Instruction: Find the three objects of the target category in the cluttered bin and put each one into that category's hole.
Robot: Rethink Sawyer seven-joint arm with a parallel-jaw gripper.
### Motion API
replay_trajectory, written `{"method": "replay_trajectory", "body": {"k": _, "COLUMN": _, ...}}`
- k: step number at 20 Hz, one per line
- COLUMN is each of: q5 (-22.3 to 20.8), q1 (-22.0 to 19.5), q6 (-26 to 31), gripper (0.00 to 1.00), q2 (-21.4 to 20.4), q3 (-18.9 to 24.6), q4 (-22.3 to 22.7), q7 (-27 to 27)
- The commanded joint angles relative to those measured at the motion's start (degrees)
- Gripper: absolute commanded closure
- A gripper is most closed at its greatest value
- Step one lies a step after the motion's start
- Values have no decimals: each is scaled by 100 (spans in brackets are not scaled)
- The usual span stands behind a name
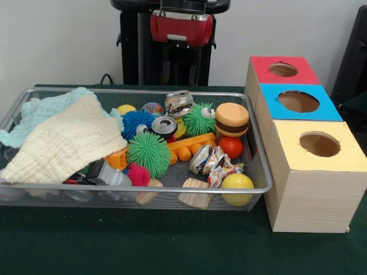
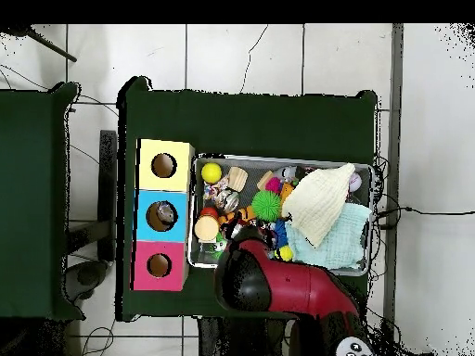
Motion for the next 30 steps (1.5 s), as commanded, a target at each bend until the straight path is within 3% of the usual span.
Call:
{"method": "replay_trajectory", "body": {"k": 1, "q5": -877, "q1": -772, "q6": 6, "gripper": 0, "q2": 51, "q3": 1059, "q4": 239, "q7": -407}}
{"method": "replay_trajectory", "body": {"k": 9, "q5": -1489, "q1": -2244, "q6": 501, "gripper": 0, "q2": -48, "q3": 2169, "q4": 266, "q7": -941}}
{"method": "replay_trajectory", "body": {"k": 14, "q5": -1683, "q1": -2896, "q6": 928, "gripper": 0, "q2": -18, "q3": 2703, "q4": 101, "q7": -1282}}
{"method": "replay_trajectory", "body": {"k": 20, "q5": -1784, "q1": -3434, "q6": 1360, "gripper": 0, "q2": -75, "q3": 3245, "q4": 36, "q7": -1496}}
{"method": "replay_trajectory", "body": {"k": 30, "q5": -2025, "q1": -3894, "q6": 1809, "gripper": 0, "q2": -49, "q3": 3804, "q4": -137, "q7": -1565}}
